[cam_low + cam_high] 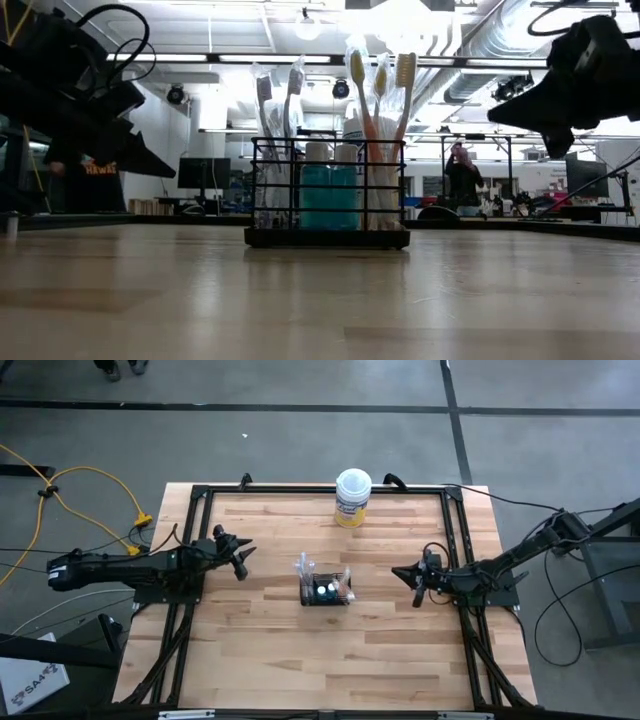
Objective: Pick & Place toothbrushing station
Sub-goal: Return to Home Position
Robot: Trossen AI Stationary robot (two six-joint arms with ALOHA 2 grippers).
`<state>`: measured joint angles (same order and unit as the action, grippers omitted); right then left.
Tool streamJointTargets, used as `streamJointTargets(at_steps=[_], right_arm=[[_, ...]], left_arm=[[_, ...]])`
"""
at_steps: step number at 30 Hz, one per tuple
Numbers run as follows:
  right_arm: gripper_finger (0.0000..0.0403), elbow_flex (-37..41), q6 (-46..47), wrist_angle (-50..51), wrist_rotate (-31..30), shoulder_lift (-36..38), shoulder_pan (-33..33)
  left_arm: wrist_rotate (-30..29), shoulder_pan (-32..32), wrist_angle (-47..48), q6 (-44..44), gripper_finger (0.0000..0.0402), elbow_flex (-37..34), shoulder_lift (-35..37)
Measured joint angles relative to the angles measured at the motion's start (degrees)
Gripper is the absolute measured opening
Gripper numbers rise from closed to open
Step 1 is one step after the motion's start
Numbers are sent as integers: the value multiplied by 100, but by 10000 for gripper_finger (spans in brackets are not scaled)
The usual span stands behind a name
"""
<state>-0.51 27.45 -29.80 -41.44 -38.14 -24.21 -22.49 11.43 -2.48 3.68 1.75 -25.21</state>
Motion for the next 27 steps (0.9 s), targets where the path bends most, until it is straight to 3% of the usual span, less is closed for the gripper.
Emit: streamJointTargets(at_steps=[9, 18, 27], right_arm=[[2, 2, -219, 40, 340, 86, 1], [2, 4, -21, 951, 483, 86, 1], [2, 7, -80, 1931, 1334, 265, 1]], left_arm=[[3, 21, 4, -89, 122, -5, 0], [-14, 21, 6, -179, 122, -10, 0], [-17, 21, 6, -146, 122, -10, 2]])
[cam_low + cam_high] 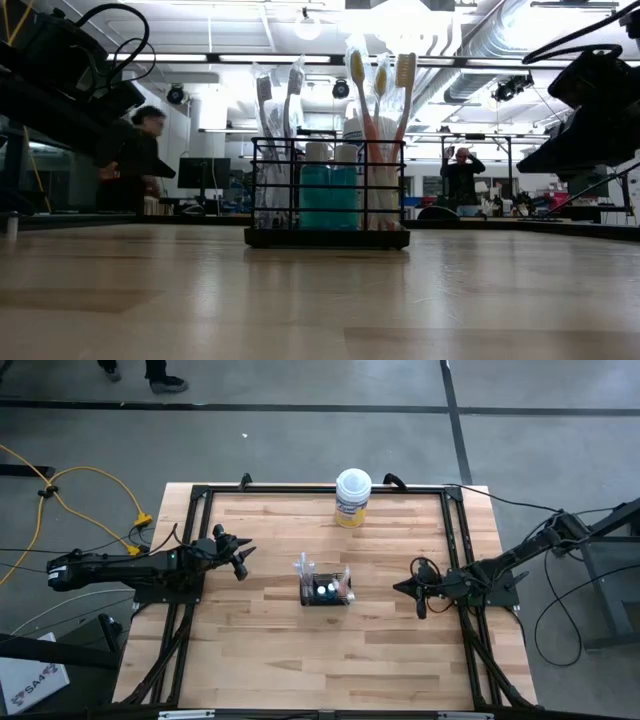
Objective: Pick & Place toothbrushing station
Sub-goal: Return to Home Position
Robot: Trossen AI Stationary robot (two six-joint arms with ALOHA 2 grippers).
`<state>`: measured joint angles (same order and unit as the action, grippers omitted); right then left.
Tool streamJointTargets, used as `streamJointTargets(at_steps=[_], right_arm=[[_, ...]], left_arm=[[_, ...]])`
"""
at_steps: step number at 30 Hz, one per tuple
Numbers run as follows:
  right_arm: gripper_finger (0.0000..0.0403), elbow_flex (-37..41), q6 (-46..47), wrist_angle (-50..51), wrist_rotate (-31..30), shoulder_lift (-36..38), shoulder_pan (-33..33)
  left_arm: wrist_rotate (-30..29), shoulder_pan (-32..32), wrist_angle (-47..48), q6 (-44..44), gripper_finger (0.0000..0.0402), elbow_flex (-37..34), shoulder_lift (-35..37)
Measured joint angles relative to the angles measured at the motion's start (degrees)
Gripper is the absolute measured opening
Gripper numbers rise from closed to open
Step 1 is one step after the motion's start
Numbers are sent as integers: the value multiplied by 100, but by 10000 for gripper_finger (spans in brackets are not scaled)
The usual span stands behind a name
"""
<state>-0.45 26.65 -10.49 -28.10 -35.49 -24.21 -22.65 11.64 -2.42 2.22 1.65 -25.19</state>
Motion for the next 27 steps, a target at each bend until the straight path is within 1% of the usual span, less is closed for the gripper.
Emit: streamJointTargets(at_steps=[4, 9, 16, 19, 24, 27], right_arm=[[2, 0, -321, 179, 88, 210, 0], [2, 2, -412, 603, 631, 748, 0], [2, 4, -832, 724, 1404, 1398, -1], [2, 4, -910, 780, 1751, 1516, -2], [2, 5, -898, 931, 2566, 1543, -2], [2, 7, -898, 985, 2860, 1537, -3]], left_arm=[[-2, 0, -4, 23, 122, 0, -2], [-4, 0, -14, 66, 122, -2, -1], [-7, 0, -34, 81, 122, -2, 0], [-7, 0, -40, 81, 122, -2, 0], [-7, -2, -42, 81, 122, -2, 0], [32, -2, -20, 79, 122, -2, 0]])
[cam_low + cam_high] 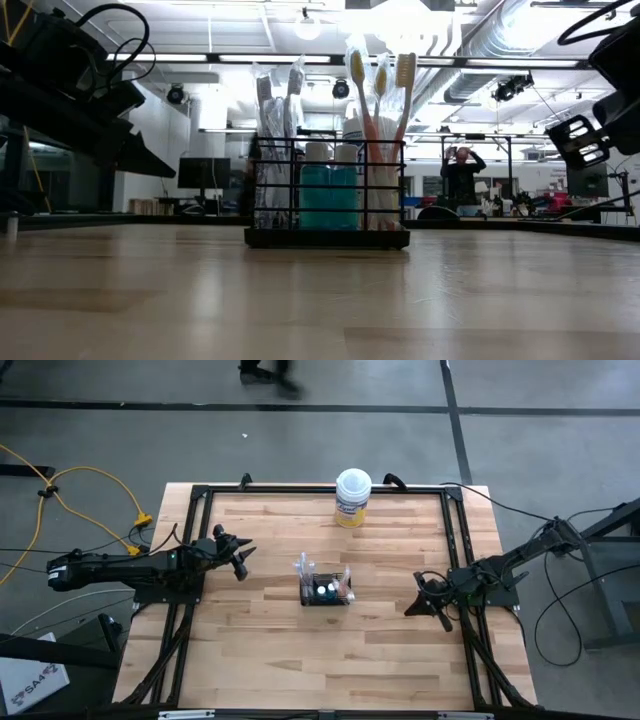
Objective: Pick & Place toothbrushing station
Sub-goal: Return to Home Position
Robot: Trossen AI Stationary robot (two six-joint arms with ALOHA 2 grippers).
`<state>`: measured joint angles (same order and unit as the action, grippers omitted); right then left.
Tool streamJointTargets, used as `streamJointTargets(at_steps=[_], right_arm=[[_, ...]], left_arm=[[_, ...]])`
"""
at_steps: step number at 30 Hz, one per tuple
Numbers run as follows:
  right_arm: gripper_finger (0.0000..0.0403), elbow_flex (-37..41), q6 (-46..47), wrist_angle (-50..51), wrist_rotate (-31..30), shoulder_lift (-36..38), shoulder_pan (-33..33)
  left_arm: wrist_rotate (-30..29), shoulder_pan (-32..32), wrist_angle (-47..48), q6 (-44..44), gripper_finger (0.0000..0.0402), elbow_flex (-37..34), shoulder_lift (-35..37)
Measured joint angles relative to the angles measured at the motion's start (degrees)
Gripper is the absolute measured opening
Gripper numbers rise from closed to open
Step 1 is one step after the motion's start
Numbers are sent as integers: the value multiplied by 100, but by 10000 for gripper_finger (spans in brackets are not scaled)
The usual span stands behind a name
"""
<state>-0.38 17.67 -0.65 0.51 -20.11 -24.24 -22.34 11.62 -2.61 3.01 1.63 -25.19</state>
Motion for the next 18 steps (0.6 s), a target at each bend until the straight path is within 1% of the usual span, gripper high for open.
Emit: streamJointTargets(at_steps=[2, 7, 9, 13, 18], right_arm=[[2, 0, -39, 0, -13, -7, 1], [2, 0, -607, 8, -10, -90, 1], [2, -2, -602, 9, -11, -133, 1], [2, 0, -295, 13, -10, -165, 1], [2, 0, -426, 13, -10, -162, 1]], left_arm=[[19, 0, 17, -1, 122, 0, -2], [33, 0, 24, -17, 122, 0, 0], [34, 0, 27, -40, 122, 0, -1], [34, 0, 35, -42, 122, 0, -2], [41, -2, 49, -72, 122, 0, 0]])
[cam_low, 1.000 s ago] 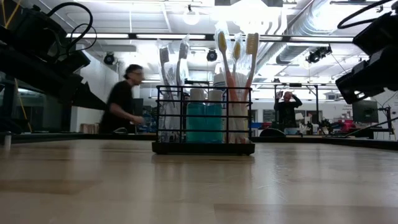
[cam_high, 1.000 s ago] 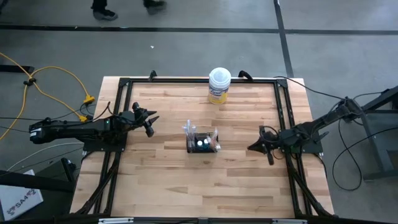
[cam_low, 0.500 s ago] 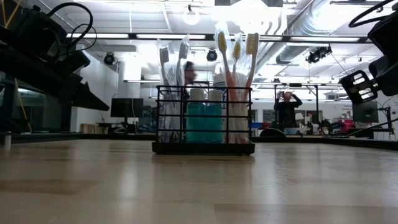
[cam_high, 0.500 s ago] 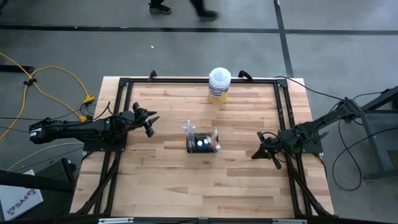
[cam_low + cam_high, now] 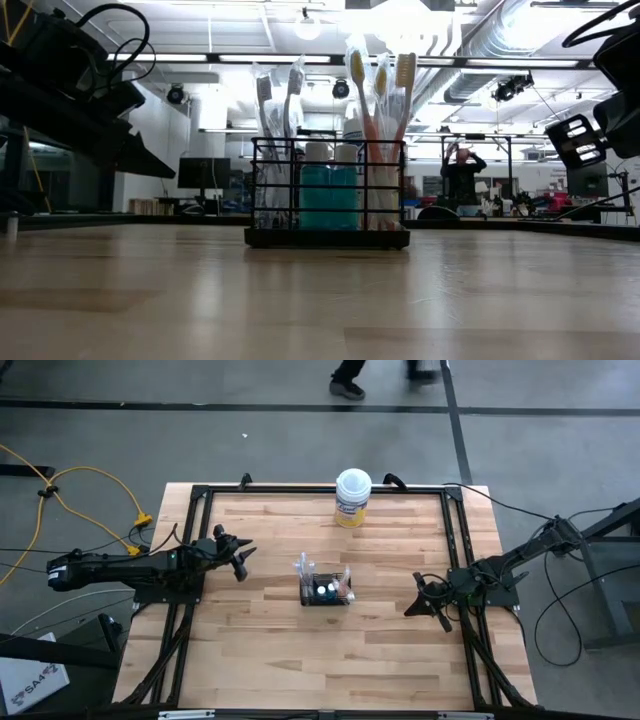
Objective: Pick & Place toothbrushing station
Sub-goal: Return to Home Position
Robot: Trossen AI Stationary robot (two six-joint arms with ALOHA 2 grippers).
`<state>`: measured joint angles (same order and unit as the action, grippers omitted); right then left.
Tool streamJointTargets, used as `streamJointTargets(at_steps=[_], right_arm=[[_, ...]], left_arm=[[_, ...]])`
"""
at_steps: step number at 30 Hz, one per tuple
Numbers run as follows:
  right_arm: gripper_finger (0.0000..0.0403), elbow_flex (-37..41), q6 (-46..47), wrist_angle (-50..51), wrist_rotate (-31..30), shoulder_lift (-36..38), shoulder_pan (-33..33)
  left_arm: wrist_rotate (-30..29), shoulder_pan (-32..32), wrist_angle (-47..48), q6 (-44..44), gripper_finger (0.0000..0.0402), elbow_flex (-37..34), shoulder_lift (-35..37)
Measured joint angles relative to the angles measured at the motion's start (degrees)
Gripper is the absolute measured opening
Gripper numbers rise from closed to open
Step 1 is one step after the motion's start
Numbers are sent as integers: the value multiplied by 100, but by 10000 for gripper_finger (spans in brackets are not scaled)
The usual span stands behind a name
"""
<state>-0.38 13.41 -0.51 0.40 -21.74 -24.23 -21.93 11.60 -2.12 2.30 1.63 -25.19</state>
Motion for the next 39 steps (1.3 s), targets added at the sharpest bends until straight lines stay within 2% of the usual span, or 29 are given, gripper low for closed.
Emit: streamJointTargets(at_steps=[3, 7, 12, 24, 39], right_arm=[[2, 0, -103, 0, 0, 0, 0], [2, 0, -103, -8, 0, 9, 0], [2, 0, -122, -67, 7, 9, 0], [2, 0, 183, -98, 142, 9, 0], [2, 0, 136, -37, 122, 7, 0]], left_arm=[[302, -27, 23, -29, 122, 0, -2], [1106, -55, 110, -279, 122, 2, -2], [1424, -52, 151, -448, 122, 0, 0], [1736, -50, 322, -601, 122, 2, -2], [1714, -50, 181, -401, 122, -4, -2]])
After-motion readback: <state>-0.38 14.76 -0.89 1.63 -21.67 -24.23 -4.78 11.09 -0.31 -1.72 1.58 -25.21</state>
